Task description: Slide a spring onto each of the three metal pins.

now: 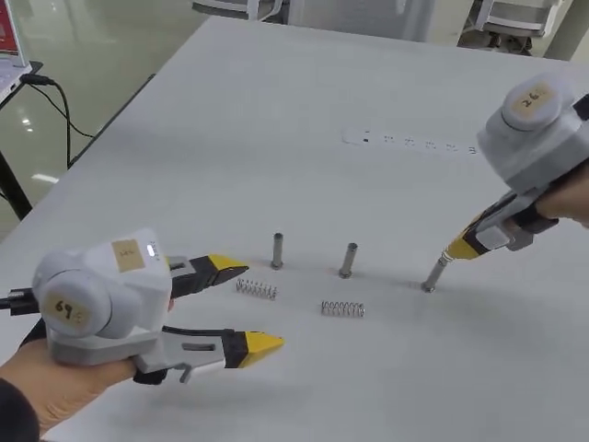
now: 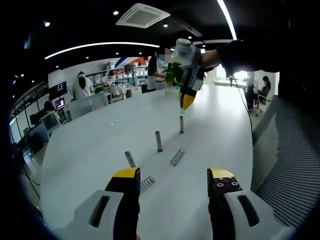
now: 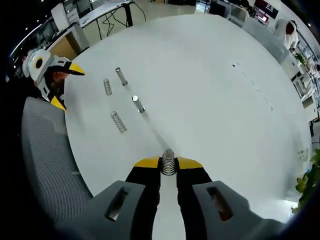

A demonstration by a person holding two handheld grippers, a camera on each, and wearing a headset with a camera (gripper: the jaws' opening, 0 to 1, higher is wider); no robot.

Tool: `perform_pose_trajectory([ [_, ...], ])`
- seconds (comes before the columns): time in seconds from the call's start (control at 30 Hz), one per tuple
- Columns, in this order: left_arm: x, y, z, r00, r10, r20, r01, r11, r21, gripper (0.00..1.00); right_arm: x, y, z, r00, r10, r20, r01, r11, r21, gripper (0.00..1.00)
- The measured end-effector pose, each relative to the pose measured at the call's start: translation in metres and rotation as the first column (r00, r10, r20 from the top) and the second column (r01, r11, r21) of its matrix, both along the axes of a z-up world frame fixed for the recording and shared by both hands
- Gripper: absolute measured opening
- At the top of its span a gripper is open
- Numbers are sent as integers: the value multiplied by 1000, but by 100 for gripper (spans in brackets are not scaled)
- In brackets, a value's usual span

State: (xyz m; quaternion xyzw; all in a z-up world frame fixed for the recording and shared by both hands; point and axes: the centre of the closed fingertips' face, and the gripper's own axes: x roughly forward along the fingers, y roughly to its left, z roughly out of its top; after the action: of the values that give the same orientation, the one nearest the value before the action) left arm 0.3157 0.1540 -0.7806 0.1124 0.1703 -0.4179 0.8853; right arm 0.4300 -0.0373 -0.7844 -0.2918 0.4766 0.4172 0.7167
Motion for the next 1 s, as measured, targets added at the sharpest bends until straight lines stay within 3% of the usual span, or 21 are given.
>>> perform_pose_trajectory([
  [0.67, 1, 4, -2, 1000, 13, -9, -14, 1000, -4, 51, 5, -1, -13, 999, 10, -33, -11, 999, -38, 13],
  [1.0, 2, 5, -2, 1000, 16, -12, -17, 1000, -3, 51, 6, 0, -29, 998, 9, -69, -13, 998, -64, 13],
])
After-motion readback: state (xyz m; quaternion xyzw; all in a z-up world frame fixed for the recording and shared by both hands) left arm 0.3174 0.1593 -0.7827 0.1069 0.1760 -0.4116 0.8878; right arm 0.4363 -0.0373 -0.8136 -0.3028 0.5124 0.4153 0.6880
